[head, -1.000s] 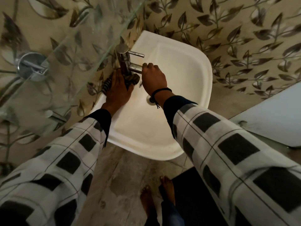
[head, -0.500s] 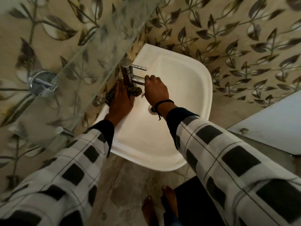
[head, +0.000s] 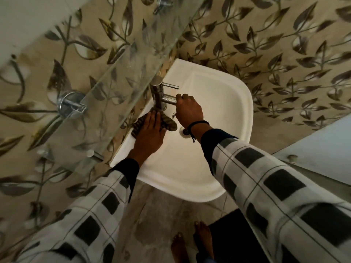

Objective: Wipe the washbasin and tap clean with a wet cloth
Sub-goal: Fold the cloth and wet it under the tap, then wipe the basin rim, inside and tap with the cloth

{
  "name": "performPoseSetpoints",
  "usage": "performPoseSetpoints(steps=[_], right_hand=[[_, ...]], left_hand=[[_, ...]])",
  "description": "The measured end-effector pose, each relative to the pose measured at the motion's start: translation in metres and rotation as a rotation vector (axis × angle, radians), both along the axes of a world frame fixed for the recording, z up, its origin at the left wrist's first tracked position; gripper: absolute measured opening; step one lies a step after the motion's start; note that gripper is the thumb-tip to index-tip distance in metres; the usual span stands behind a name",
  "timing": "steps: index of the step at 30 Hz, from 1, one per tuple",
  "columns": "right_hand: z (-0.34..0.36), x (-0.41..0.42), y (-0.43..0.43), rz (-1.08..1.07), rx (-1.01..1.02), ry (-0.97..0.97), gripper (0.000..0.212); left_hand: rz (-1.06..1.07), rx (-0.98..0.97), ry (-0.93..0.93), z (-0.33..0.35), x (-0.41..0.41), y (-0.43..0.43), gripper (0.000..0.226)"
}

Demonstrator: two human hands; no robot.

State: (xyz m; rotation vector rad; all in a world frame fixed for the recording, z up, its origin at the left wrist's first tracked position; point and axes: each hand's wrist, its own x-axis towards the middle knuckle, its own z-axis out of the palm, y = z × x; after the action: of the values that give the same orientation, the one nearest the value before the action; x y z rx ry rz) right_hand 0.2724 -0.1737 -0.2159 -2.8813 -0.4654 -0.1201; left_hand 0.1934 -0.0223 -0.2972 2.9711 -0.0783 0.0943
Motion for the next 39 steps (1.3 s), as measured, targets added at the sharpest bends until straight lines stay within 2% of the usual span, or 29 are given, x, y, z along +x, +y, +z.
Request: performPoseSetpoints(steps=[4, 9, 14, 20, 24, 28, 34, 39], right_hand=[[0.0, 0.001, -0.002, 0.008, 0.003, 0.006, 0.037], [0.002, 0.001, 0.0, 0.01, 0.005, 0.008, 0.033], [0.003, 0.001, -0.002, 0.019, 0.009, 0.006, 0.033], [0.003, -0.001, -0.001, 0.023, -0.003, 0.0, 0.033], [0.005, 0.0, -0.001, 0.036, -0.016, 0.013, 0.033], [0.005, 0.001, 0.0, 0.024, -0.015, 0.026, 0.033], [0.002, 0.001, 0.001, 0.001, -0.014, 0.024, 0.034], [0.004, 0.001, 0.001, 0.022, -0.021, 0.042, 0.036]], left_hand=[[0.136, -0.168, 0.042, 0.006, 0.02, 0.004, 0.069], [0.21, -0.224, 0.058, 0.01, 0.033, 0.0, 0.071], [0.193, -0.234, 0.093, 0.01, 0.02, -0.001, 0.068], [0.171, -0.118, 0.029, -0.006, -0.007, 0.011, 0.068], [0.209, -0.188, 0.037, 0.004, 0.029, -0.004, 0.07], [0.221, -0.186, 0.006, 0.005, 0.03, -0.006, 0.071], [0.18, -0.433, 0.029, 0.016, 0.042, 0.006, 0.081], [0.17, -0.455, 0.037, 0.017, 0.046, 0.008, 0.081]])
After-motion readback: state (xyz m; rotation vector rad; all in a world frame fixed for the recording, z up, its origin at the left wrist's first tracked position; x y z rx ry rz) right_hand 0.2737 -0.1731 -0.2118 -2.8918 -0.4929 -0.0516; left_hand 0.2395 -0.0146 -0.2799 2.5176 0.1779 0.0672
